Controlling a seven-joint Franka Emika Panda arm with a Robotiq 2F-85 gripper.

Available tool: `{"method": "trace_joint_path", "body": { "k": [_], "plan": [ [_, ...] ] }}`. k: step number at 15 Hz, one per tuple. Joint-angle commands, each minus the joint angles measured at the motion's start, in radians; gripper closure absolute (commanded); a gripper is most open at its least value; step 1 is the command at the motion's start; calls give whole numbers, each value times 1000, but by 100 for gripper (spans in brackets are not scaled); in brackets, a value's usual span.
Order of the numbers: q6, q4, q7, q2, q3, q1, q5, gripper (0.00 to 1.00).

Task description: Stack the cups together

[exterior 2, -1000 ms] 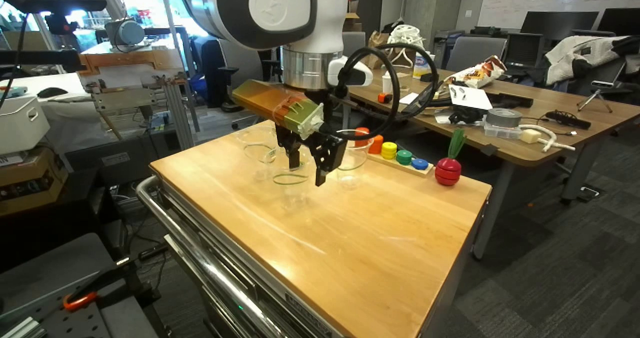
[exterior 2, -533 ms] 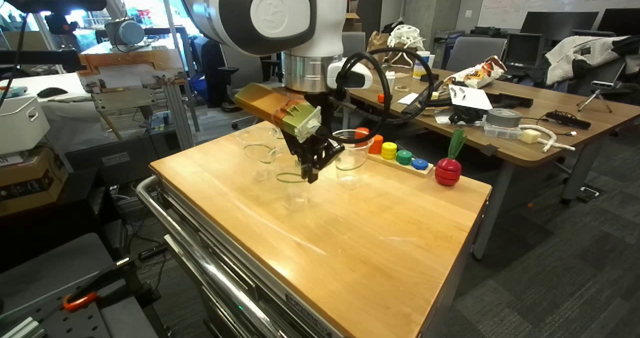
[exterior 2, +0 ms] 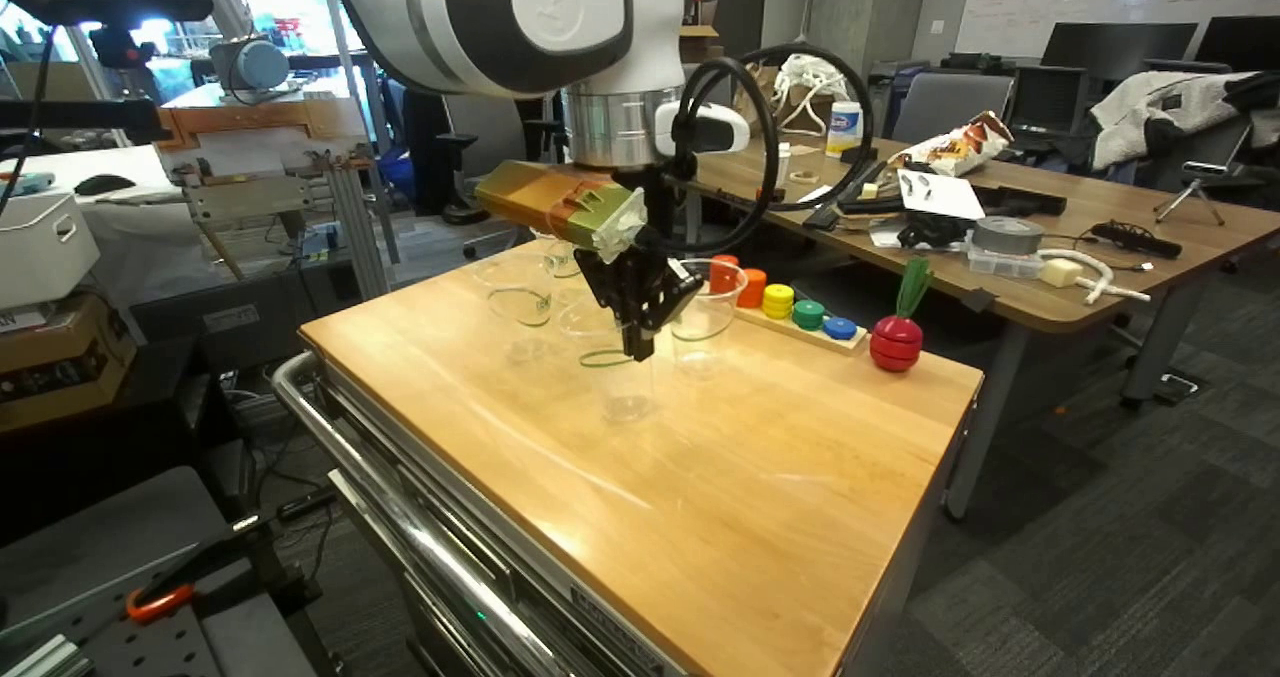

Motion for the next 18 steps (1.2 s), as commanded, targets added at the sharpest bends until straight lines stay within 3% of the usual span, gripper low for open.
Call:
{"method": "trace_joint_path", "body": {
  "k": [1,6,11,15,18],
  "plan": [
    [-189,42,-14,-66,-7,-4,3,89],
    [-483,193,-89,-76,-21,-15,82,91],
    [-744,396,-179,-5,-42,-29,241,95],
    [-733,512,-166,83,-43,-47,398,97],
    [-639,566,-143,162,-34,-53,459,99]
  ]
}}
